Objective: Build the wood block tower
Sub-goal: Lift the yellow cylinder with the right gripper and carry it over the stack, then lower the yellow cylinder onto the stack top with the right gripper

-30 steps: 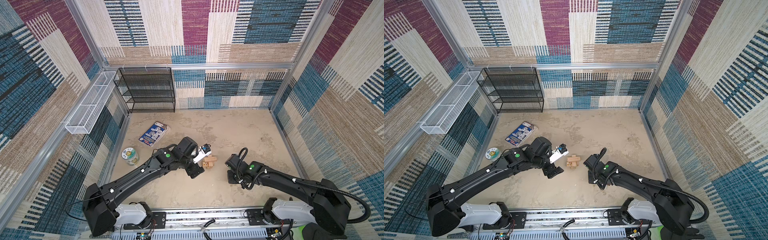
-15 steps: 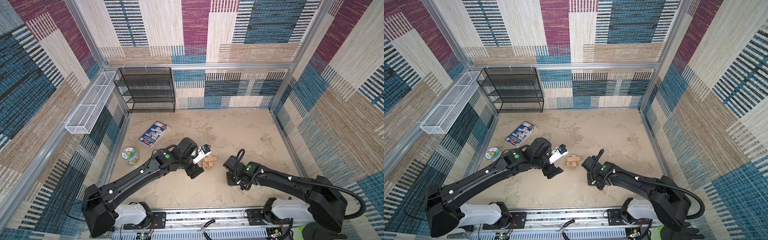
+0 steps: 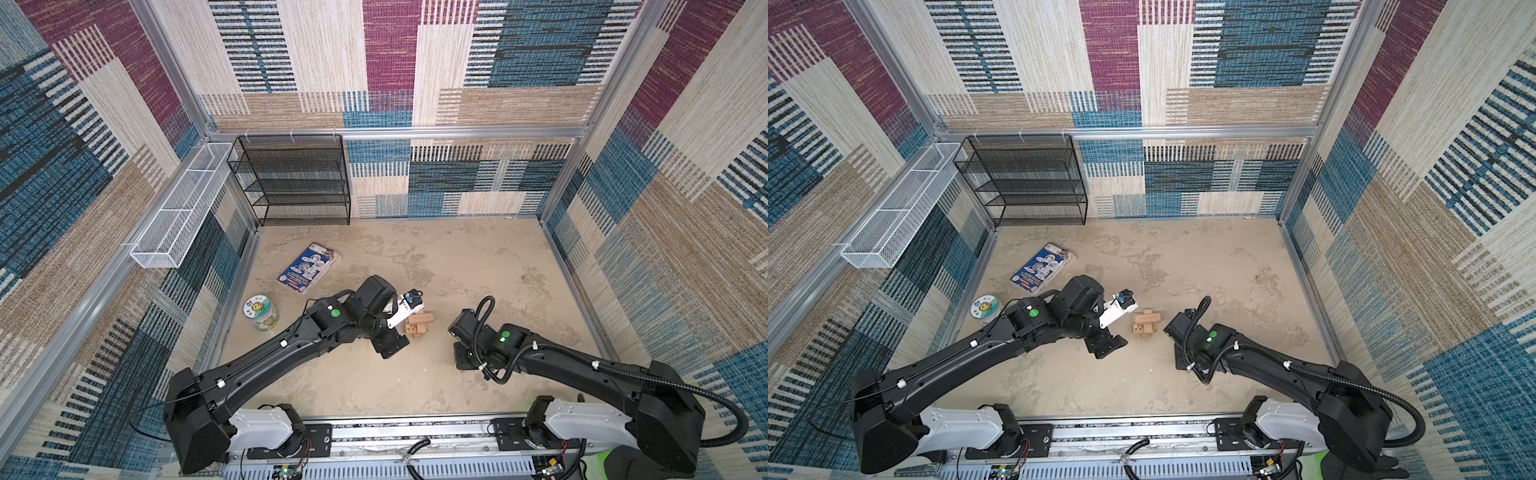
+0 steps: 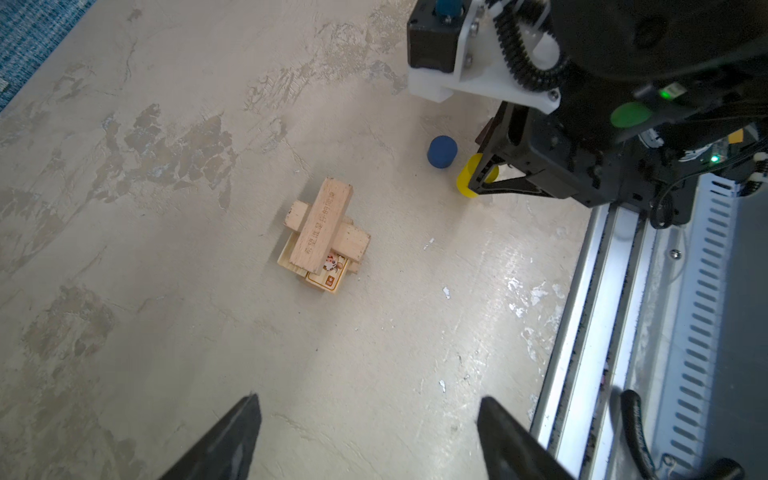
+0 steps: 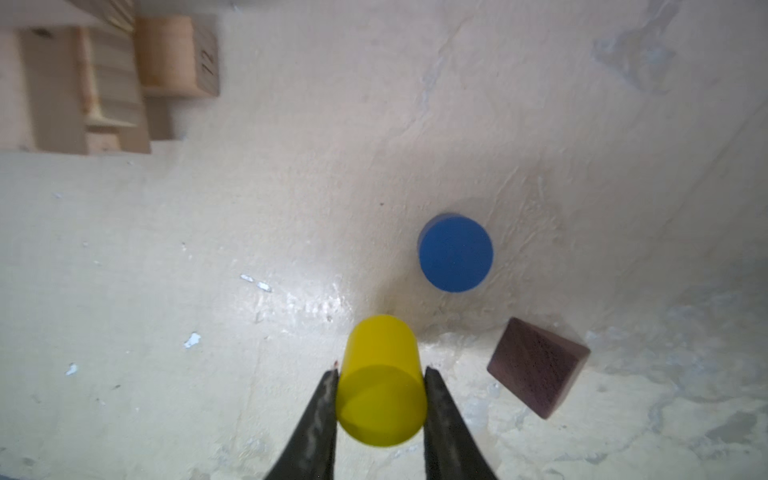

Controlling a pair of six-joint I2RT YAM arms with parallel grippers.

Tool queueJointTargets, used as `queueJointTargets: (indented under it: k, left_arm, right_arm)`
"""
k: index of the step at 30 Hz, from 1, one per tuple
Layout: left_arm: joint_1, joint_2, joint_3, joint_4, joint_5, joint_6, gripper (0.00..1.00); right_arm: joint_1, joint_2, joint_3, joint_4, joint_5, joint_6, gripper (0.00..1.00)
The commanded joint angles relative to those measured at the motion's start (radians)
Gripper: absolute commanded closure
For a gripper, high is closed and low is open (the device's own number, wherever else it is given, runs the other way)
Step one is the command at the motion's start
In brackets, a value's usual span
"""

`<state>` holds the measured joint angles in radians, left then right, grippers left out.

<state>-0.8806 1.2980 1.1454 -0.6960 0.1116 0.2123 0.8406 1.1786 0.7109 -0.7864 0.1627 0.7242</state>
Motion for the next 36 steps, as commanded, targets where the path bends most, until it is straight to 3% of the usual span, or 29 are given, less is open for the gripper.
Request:
queueJointTargets:
  k: [1, 8, 14, 22, 36]
  left_arm:
    - [-0.007, 0.028, 0.022, -0.023, 0.029, -0.146, 0.16]
    - [-0.006, 0.05, -0.09, 0.126, 0.104, -0.45, 0.19]
    - [-0.007, -0.022, -0.203, 0.241, 0.023, -0.594, 0.22]
    - [-0.005, -0.172, -0.356, 0.327, 0.014, -0.629, 0.21]
    - [-0.006, -0.197, -0.389, 0.322, -0.004, -0.633, 0.2]
  right_arm:
    - [0.0, -0.023, 0.058, -0.041, 0.051, -0.017, 0.85]
    - [0.0, 0.068, 0.246, -0.01, 0.069, -0.141, 0.89]
    - [0.0, 0.238, 0.422, -0.015, 0.084, -0.242, 0.91]
    - [0.0, 0.401, 0.561, -0.036, 0.036, -0.298, 0.91]
    - [0.0, 0.488, 0.628, -0.077, 0.009, -0.321, 0.89]
